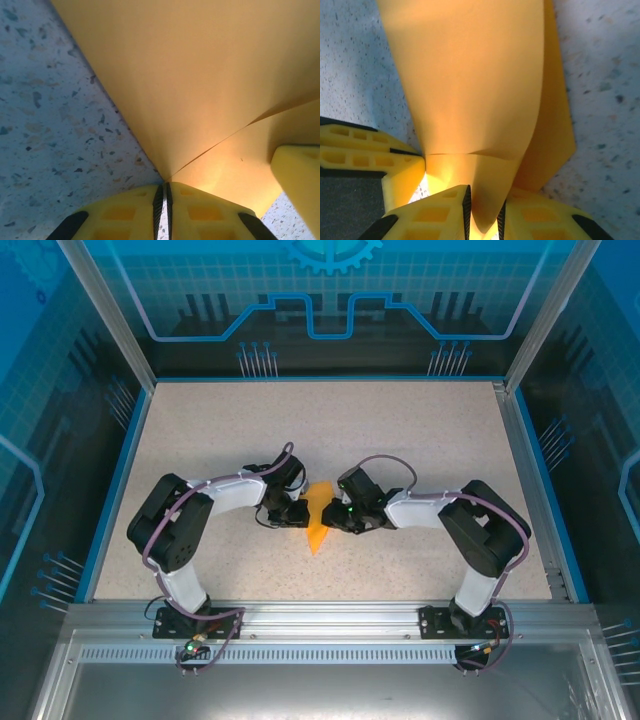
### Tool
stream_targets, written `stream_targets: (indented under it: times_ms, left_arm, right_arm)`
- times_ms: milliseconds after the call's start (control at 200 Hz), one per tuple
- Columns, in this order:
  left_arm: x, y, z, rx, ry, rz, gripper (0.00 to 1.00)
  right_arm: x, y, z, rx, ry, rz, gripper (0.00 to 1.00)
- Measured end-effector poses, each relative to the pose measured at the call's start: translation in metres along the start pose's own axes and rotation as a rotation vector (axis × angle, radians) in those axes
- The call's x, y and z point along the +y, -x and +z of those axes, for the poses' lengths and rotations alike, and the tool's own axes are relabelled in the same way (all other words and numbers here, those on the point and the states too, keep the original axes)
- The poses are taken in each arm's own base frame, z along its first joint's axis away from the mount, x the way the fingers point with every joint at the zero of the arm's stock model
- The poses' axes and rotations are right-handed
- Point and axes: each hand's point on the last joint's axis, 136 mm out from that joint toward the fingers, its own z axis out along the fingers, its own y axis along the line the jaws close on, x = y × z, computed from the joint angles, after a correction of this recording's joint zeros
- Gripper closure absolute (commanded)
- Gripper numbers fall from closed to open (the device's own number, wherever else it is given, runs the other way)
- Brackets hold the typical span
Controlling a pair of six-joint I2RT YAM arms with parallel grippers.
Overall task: Fold a paper plane with a square sheet of paper (pick it up from the middle)
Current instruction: Third fold the triangle at the center of the table.
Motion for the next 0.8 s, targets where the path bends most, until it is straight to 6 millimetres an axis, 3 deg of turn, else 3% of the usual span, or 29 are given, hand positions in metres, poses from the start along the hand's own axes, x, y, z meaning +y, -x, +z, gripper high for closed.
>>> stream_targets:
  times_ms: [205, 415, 800]
  left_arm:
    - [-0.001, 0.001, 0.0, 0.003, -0.001, -0.001, 0.81]
    - [-0.003, 0.0, -0.001, 0.006, -0.01, -0.005, 0.8]
    - [-0.006, -0.001, -0.002, 0.001, -0.03, -0.025, 0.77]
  right_arm:
    - [0.004, -0.008, 0.002, 0.011, -0.002, -0.016, 0.83]
    - [-0.004, -0.008, 0.002, 0.002, -0.042, -0.001, 0.88]
    - [-0.01, -0.008, 0.0, -0.005, -0.073, 0.008, 0.88]
